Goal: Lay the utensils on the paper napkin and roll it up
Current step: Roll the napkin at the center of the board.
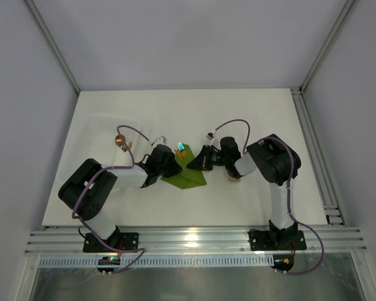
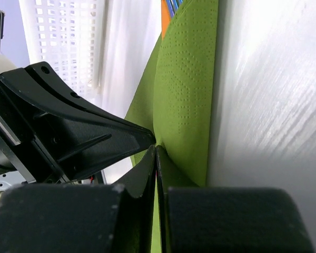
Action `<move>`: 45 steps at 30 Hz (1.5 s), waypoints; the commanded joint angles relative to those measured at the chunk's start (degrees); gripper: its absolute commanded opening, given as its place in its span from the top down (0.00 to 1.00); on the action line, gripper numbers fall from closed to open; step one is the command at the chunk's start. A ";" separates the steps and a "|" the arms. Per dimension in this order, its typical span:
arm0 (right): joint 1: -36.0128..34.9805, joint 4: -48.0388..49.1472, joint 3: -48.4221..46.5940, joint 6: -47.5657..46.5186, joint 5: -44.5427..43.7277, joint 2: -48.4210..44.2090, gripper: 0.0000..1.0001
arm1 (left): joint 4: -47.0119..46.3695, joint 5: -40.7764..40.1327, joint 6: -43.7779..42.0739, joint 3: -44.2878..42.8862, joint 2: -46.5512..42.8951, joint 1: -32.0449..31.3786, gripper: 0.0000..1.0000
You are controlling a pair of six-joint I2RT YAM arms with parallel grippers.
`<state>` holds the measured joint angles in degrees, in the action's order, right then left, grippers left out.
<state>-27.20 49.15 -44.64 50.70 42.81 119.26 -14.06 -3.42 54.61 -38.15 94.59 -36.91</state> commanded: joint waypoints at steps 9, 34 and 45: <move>-4.09 9.03 9.83 1.51 -2.37 -3.07 0.96 | 10.02 -3.61 -3.90 1.24 0.86 0.17 1.00; -8.92 7.55 9.75 3.09 -8.53 -4.12 0.96 | 1.77 3.07 -4.69 8.79 -14.61 -1.77 0.85; -12.26 0.17 10.89 1.95 -14.76 -8.77 0.96 | 7.01 -1.14 -2.05 10.82 -15.13 -2.47 0.98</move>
<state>-37.74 53.93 -34.70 55.53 32.84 113.08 -9.85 -1.50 51.90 -27.51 81.01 -39.24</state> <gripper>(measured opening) 0.037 0.027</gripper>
